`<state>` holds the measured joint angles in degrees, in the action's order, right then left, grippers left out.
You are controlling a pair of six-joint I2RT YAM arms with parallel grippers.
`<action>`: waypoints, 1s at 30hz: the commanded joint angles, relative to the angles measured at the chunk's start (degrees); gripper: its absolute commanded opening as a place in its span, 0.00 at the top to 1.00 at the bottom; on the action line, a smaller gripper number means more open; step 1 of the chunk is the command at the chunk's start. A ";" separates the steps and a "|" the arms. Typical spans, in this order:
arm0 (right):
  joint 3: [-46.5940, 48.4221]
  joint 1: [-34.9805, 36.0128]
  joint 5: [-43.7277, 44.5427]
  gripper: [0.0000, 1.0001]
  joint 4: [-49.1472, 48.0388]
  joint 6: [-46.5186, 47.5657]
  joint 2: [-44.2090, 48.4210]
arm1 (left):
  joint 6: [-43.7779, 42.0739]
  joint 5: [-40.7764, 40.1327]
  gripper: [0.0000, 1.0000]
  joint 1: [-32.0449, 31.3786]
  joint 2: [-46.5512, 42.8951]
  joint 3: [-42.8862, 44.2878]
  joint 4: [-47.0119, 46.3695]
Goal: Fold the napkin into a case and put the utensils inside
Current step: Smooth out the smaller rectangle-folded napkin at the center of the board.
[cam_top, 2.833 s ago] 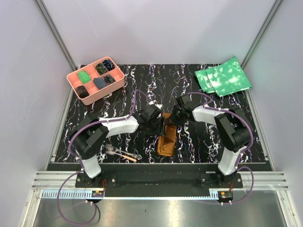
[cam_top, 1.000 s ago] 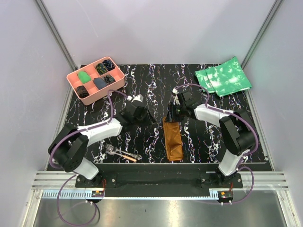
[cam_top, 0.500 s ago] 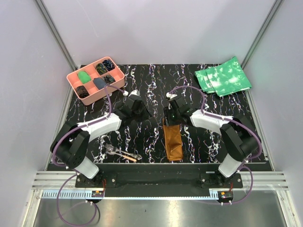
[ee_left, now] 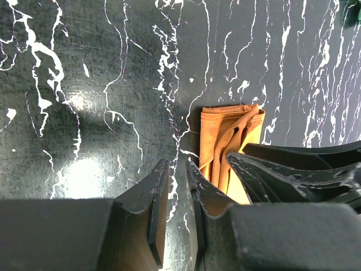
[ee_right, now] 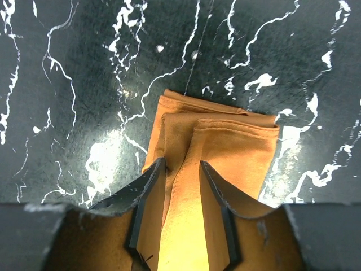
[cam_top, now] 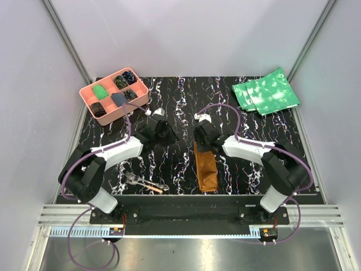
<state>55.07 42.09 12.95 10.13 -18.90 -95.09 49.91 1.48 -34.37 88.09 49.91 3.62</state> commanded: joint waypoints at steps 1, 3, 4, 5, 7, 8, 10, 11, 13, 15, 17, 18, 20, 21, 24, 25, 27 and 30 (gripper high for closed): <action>2.15 1.59 3.57 0.59 -1.69 0.79 -0.71 | -0.78 2.04 0.80 0.97 -2.49 -1.31 -3.44; 2.06 1.95 3.66 0.57 -2.31 0.44 -0.80 | -0.78 2.30 0.80 1.06 -2.49 -1.74 -3.44; 2.15 2.03 3.75 0.56 -2.40 0.53 -0.89 | -0.69 2.65 0.80 1.32 -2.40 -1.83 -3.44; 2.58 1.95 3.84 0.56 -2.31 0.53 -0.97 | -0.60 2.92 0.80 1.41 -2.31 -2.01 -5.01; 3.37 2.12 3.75 0.55 -2.40 0.61 -1.68 | -0.52 3.36 0.80 1.59 -2.31 -2.10 -5.20; 3.64 2.21 4.10 0.54 -2.40 0.70 -1.85 | -0.60 3.27 0.80 1.59 -2.31 -2.18 -5.20; 4.34 2.30 4.01 0.53 -2.40 0.70 -2.29 | -0.60 3.36 0.80 1.67 -2.31 -2.36 -5.29; 4.61 2.39 4.45 0.53 -2.40 0.79 -2.56 | -0.60 3.36 0.80 1.76 -2.40 -2.54 -5.46; 5.31 2.47 4.63 0.53 -2.13 0.79 -3.52 | -0.60 3.62 0.80 1.94 -2.40 -2.80 -5.72; 5.75 2.65 5.24 0.53 -1.87 0.61 -4.31 | -0.60 3.80 0.80 2.11 -2.58 -3.06 -5.73; 6.10 2.82 5.77 0.54 -1.69 0.53 -4.67 | -0.69 3.80 0.79 2.29 -2.75 -3.33 -5.81; 6.19 3.17 6.21 0.55 -1.52 0.53 -4.84 | -0.69 3.80 0.79 2.38 -2.75 -3.42 -5.90; 6.54 3.53 7.17 0.56 -1.17 0.70 -5.28 | -0.69 3.89 0.79 2.55 -2.84 -3.68 -6.08; 6.63 3.79 7.61 0.57 -0.99 0.61 -5.72 | -0.69 3.97 0.79 2.73 -2.84 -3.68 -6.17; 7.24 4.14 8.58 0.58 -0.03 0.88 -6.68 | -0.69 4.41 0.79 2.99 -2.67 -3.77 -6.43; 7.33 4.32 8.84 0.59 0.15 0.96 -6.95 | -0.78 4.59 0.79 2.99 -2.66 -3.85 -6.52; 7.33 4.41 9.02 0.61 0.15 0.79 -7.48 | -0.69 4.68 0.79 3.08 -2.75 -4.03 -6.69; 7.60 4.50 9.11 0.64 0.24 0.88 -8.27 | -0.60 4.85 0.79 3.25 -2.40 -4.12 -6.96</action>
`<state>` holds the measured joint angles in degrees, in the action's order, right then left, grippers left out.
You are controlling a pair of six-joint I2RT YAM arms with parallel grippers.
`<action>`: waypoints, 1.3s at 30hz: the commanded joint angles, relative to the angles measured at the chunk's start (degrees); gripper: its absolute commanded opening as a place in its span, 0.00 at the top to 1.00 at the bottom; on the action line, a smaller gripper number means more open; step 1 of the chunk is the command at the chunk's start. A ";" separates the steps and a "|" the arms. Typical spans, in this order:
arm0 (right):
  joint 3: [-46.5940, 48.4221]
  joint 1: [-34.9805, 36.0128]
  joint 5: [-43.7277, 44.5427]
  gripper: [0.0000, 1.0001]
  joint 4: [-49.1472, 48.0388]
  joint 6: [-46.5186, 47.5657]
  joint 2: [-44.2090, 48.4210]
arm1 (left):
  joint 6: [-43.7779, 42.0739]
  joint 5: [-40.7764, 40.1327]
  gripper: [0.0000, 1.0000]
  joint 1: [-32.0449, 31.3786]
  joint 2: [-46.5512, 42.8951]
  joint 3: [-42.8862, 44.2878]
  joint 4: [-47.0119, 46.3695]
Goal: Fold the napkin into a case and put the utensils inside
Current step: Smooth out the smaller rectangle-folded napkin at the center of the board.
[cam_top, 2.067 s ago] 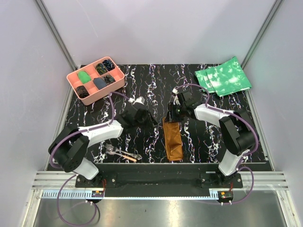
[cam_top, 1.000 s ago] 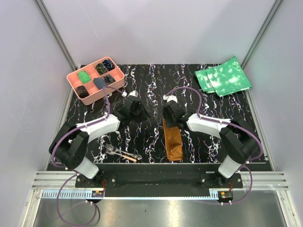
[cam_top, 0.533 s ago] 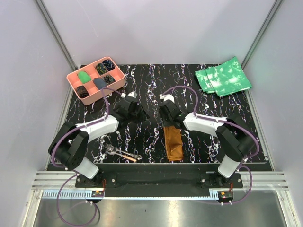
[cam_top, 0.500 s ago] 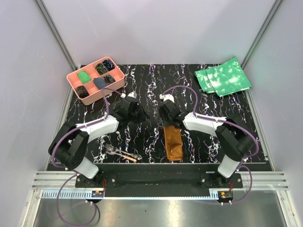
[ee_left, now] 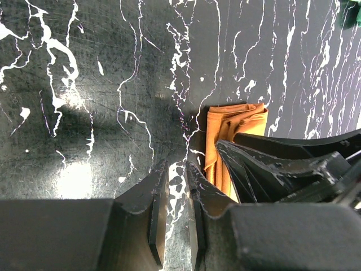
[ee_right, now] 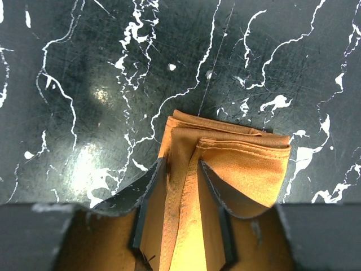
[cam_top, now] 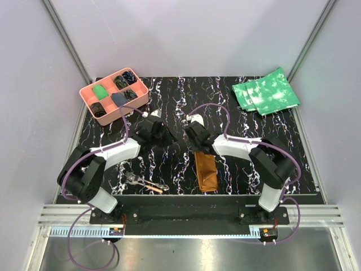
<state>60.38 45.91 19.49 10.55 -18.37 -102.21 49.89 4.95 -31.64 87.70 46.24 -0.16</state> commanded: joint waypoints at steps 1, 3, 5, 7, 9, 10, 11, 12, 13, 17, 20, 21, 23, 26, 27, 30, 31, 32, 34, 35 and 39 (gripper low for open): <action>2.46 0.67 2.66 0.64 -0.26 0.35 -1.41 | -0.58 1.55 0.79 0.52 -1.92 -0.45 -3.18; 2.64 0.76 2.75 0.65 -0.26 0.27 -2.11 | -0.67 1.55 0.79 0.52 -2.01 -0.62 -3.26; 2.81 0.76 2.84 0.66 -0.18 0.26 -2.46 | -0.67 1.55 0.79 0.61 -2.09 -0.80 -3.26; 2.90 0.76 3.10 0.69 -0.26 0.26 -2.46 | -0.67 1.64 0.79 0.70 -2.01 -0.89 -3.53; 2.81 0.76 3.19 0.77 -0.26 0.62 -2.46 | -0.76 1.73 0.79 0.70 -2.01 -1.06 -3.61; 2.90 0.76 3.63 0.79 -0.26 0.79 -2.29 | -0.84 1.90 0.79 0.61 -2.01 -1.15 -3.88; 2.81 0.76 3.89 0.83 -0.18 0.71 -2.03 | -0.85 2.08 0.80 0.70 -1.92 -1.24 -3.97; 2.64 0.76 3.89 0.87 -0.26 0.70 -1.68 | -1.19 2.25 0.80 0.70 -1.75 -1.15 -4.05; 2.46 0.76 3.72 0.90 -0.18 0.70 -1.32 | -1.37 2.87 0.80 0.70 -1.48 -1.24 -4.58; 1.06 0.76 2.58 0.99 -0.09 0.53 2.01 | -2.78 4.80 0.80 0.53 -0.60 -1.67 -6.60; -0.17 0.76 1.17 1.00 0.00 0.70 4.12 | -3.83 6.56 0.78 -0.09 0.19 -2.03 -9.32; -0.78 0.67 0.99 1.00 0.09 0.70 4.74 | -4.09 7.35 0.77 -0.35 0.28 -2.03 -10.46; -1.31 0.67 0.12 1.00 -0.09 1.05 6.14 | -4.27 7.36 0.76 -1.40 0.63 -1.94 -11.35; -2.11 0.67 -1.11 1.00 -0.53 1.93 6.94 | -4.27 7.09 0.75 -2.98 1.24 -1.24 -11.70; -2.28 0.67 -1.64 1.00 -0.53 2.20 7.11 | -4.45 6.92 0.75 -3.34 1.51 -0.89 -11.61; -3.33 0.41 -3.22 1.00 -0.61 2.38 8.17 | -6.38 5.87 0.75 -5.36 3.00 0.60 -11.61; -3.69 0.23 -4.70 1.00 -0.61 2.29 8.34 | -6.90 5.34 0.76 -5.80 3.26 1.04 -11.53; -3.95 -0.03 -5.24 1.00 -0.79 2.29 8.78 | -8.04 4.55 0.76 -6.59 3.44 1.13 -11.53; -5.01 -0.47 -6.73 1.00 -1.23 2.29 9.14 | -9.28 2.53 0.77 -7.38 3.88 1.22 -12.23; -5.27 -0.65 -7.18 1.00 -1.23 1.94 9.22 | -10.50 1.91 0.78 -8.08 4.14 1.40 -12.32; -7.55 -2.58 -9.46 1.00 -2.02 1.15 10.63 | -13.49 -2.48 0.80 -10.10 5.63 2.19 -12.93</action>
<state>54.43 45.15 13.28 10.46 -16.73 -95.37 41.34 7.86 -40.23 92.09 45.45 -8.78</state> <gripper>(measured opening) 0.010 0.212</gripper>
